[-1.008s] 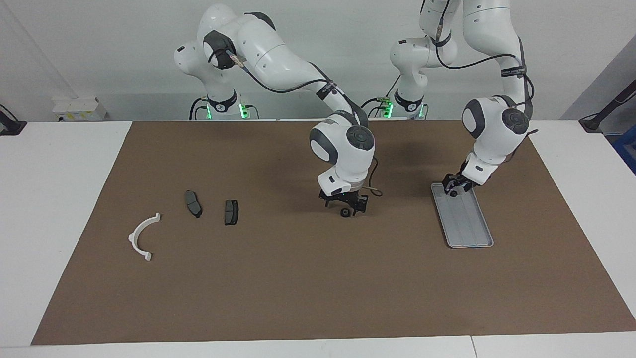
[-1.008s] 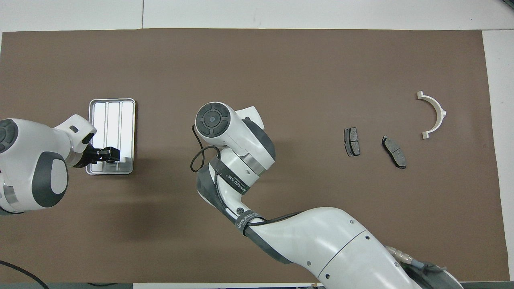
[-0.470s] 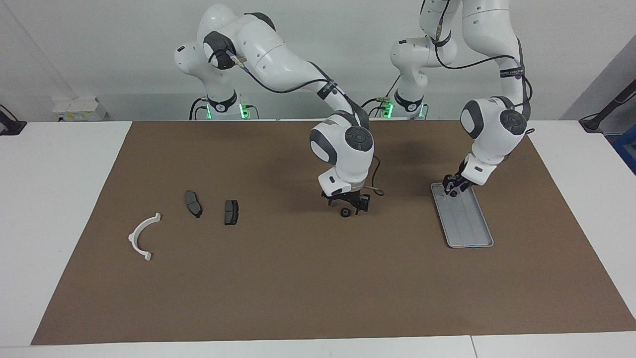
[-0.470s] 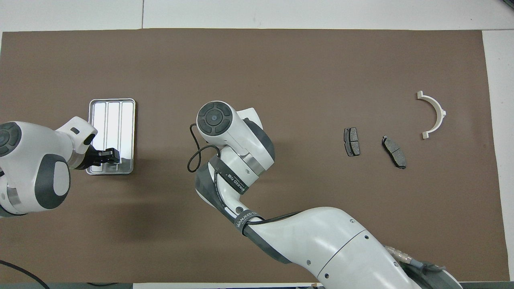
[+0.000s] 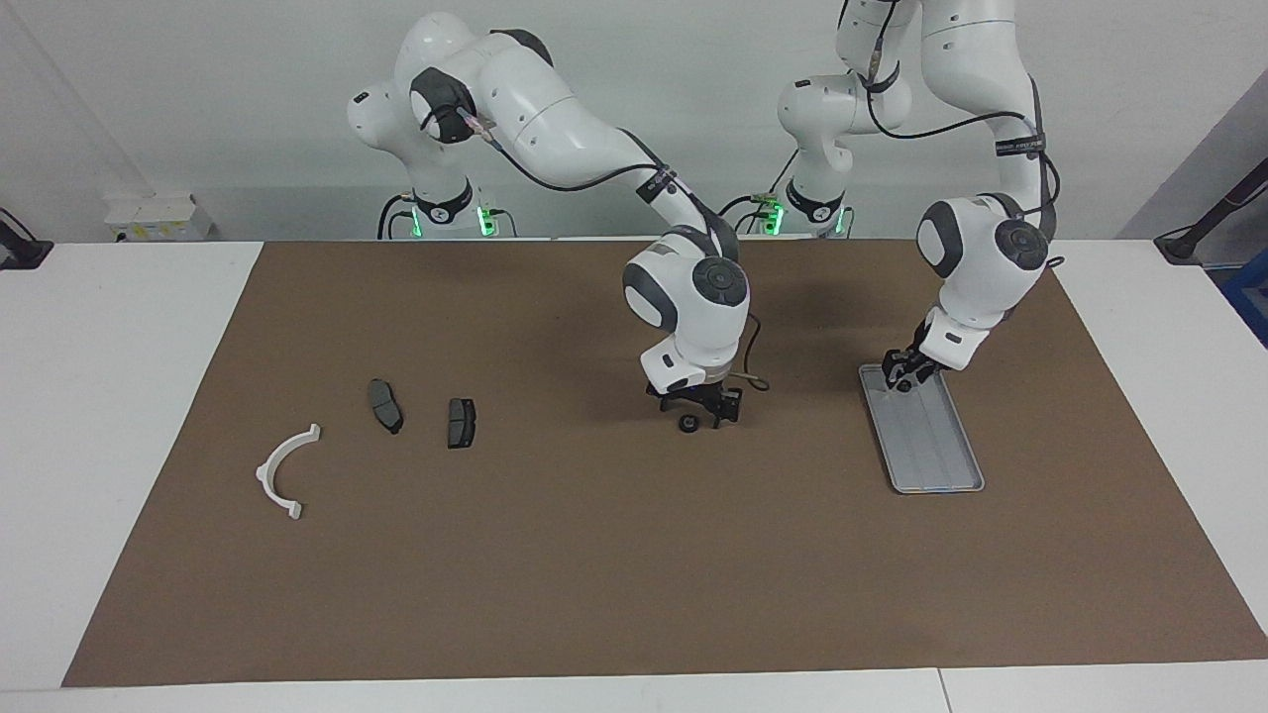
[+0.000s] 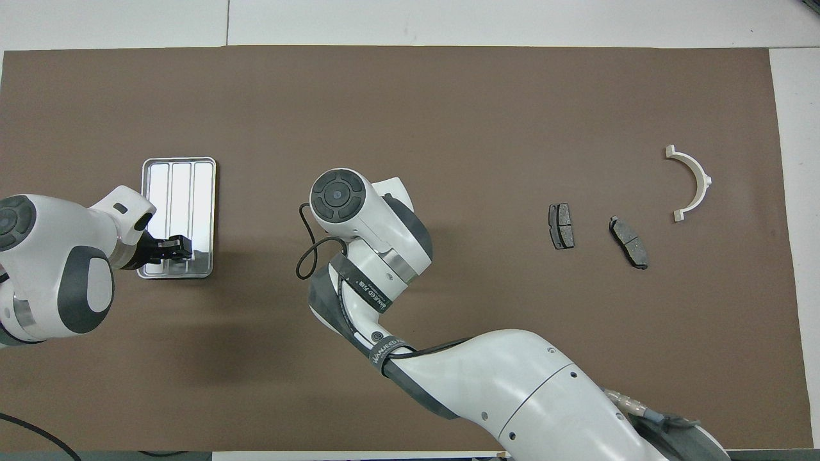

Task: Place bearing gear from tray to pile
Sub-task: 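Grasp the second black bearing in the tray with the left gripper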

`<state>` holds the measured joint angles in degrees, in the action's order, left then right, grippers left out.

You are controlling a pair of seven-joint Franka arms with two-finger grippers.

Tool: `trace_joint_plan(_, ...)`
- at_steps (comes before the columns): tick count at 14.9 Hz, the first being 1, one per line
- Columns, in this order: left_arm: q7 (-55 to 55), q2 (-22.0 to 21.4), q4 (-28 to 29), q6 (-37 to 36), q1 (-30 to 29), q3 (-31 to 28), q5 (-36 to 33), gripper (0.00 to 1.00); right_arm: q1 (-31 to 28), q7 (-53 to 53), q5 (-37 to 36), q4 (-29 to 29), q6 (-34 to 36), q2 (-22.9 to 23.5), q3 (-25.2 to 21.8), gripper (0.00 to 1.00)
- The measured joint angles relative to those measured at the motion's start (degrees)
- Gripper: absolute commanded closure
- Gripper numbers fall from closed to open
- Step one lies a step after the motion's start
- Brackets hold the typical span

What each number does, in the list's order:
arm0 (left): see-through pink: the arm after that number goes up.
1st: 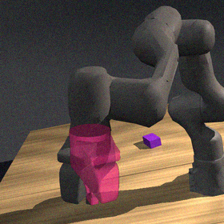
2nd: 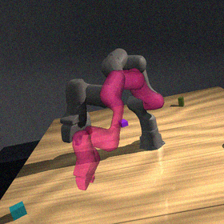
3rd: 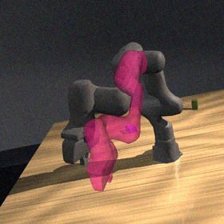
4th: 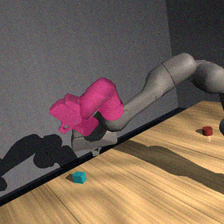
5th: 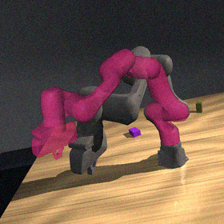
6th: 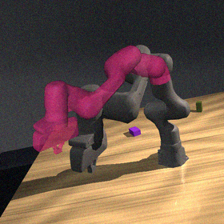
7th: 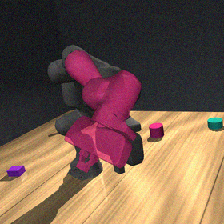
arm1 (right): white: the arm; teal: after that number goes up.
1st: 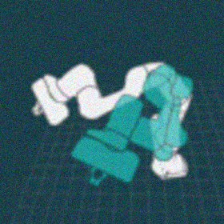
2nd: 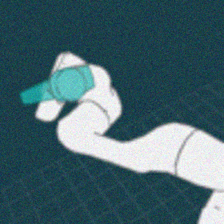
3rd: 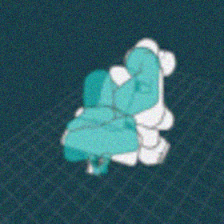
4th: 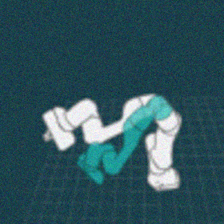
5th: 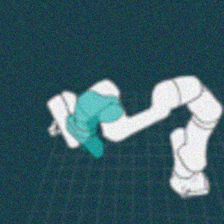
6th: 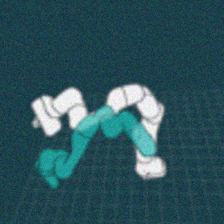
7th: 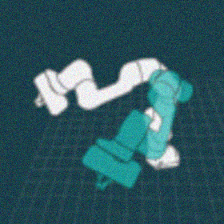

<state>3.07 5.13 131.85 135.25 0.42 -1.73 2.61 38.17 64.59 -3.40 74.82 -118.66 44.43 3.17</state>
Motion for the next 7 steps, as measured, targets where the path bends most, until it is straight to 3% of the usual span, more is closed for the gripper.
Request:
trace_joint_plan(2,0.0,0.2,0.1,0.3,0.0,0.1,0.0,0.37,0.0,0.0,0.0,-0.1,0.0,0.0,0.0,0.22)
trace_joint_plan(4,0.0,0.5,0.2,0.5,0.0,0.1,0.0,0.37,0.0,0.0,0.0,-0.4,0.0,0.0,0.0,0.38)
trace_joint_plan(7,0.0,0.7,0.3,0.9,0.0,0.1,0.0,0.43,0.0,0.0,0.0,-0.8,0.0,0.0,0.0,0.39)
